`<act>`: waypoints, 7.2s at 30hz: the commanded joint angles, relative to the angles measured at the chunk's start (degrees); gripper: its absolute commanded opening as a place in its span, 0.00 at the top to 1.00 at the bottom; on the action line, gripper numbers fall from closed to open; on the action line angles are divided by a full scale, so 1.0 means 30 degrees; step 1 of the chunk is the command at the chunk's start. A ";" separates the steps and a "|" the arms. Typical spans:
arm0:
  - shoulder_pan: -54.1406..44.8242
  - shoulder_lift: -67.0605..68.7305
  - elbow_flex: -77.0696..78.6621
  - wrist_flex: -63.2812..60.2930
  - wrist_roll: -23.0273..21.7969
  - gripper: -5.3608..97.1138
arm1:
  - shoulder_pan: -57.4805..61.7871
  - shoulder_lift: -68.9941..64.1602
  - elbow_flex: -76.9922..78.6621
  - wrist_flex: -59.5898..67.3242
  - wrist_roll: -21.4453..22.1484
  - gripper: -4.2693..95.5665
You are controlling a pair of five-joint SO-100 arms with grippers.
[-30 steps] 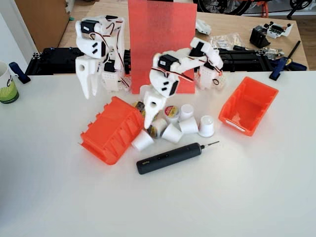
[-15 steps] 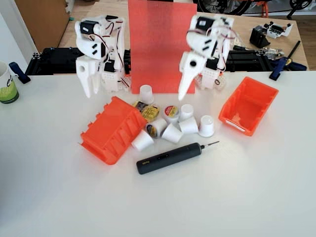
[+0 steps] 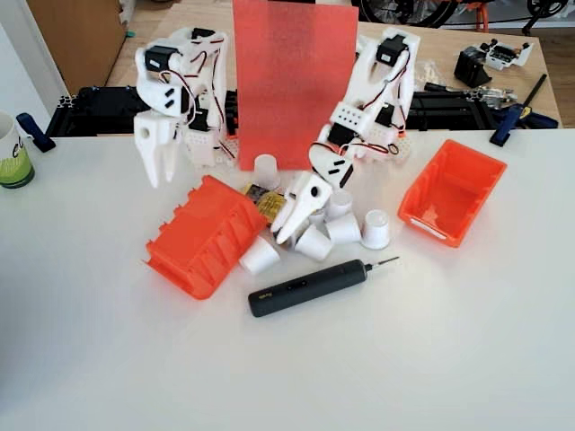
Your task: Sort the coffee pods, blue into left, red into right
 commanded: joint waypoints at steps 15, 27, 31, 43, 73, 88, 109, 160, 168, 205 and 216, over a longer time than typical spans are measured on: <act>-0.0938 -0.0176 0.1816 -0.2695 -0.0381 0.81 | 0.1201 0.3076 0.1934 0.3721 0.0469 0.56; -0.1025 -0.0322 0.2871 -0.3809 -0.0381 0.81 | 0.1934 0.0762 -0.0820 0.3047 0.0381 0.57; -0.1025 -0.0322 0.2959 -0.3867 -0.0381 0.81 | 0.1758 -0.2256 -0.1992 0.0586 0.0820 0.57; -0.1230 -0.0146 0.3457 -0.4043 -0.0352 0.81 | 0.2461 -0.3486 -0.3457 0.1406 -0.0937 0.57; -0.2197 0.0615 0.6182 -0.5010 -0.0234 0.81 | 0.3193 -0.1406 -1.3359 1.5439 -0.5186 0.57; 0.2432 0.2139 0.3896 -0.1260 -0.3809 0.78 | 0.2080 -0.3223 -1.4707 1.7666 -0.6416 0.54; 0.0850 0.2637 0.5303 -0.2959 -0.2051 0.78 | 0.4043 -0.5742 -1.4941 1.6758 -0.5801 0.61; 0.0908 0.2578 0.5449 -0.3809 -0.2197 0.78 | 0.6914 -0.7207 -1.4648 1.4092 -0.9082 0.96; 0.0938 0.2637 0.5391 -0.3779 -0.2227 0.78 | 0.7207 -0.7178 -1.4883 1.4209 -0.9668 0.98; -0.1084 -0.1318 0.3662 -1.2158 0.2051 0.74 | -0.0937 -0.9580 -1.5645 0.4600 0.2813 0.66; -0.1084 -0.1377 0.3662 -1.1396 0.0967 0.74 | 0.1084 -1.2100 -1.7988 0.2900 0.6562 0.64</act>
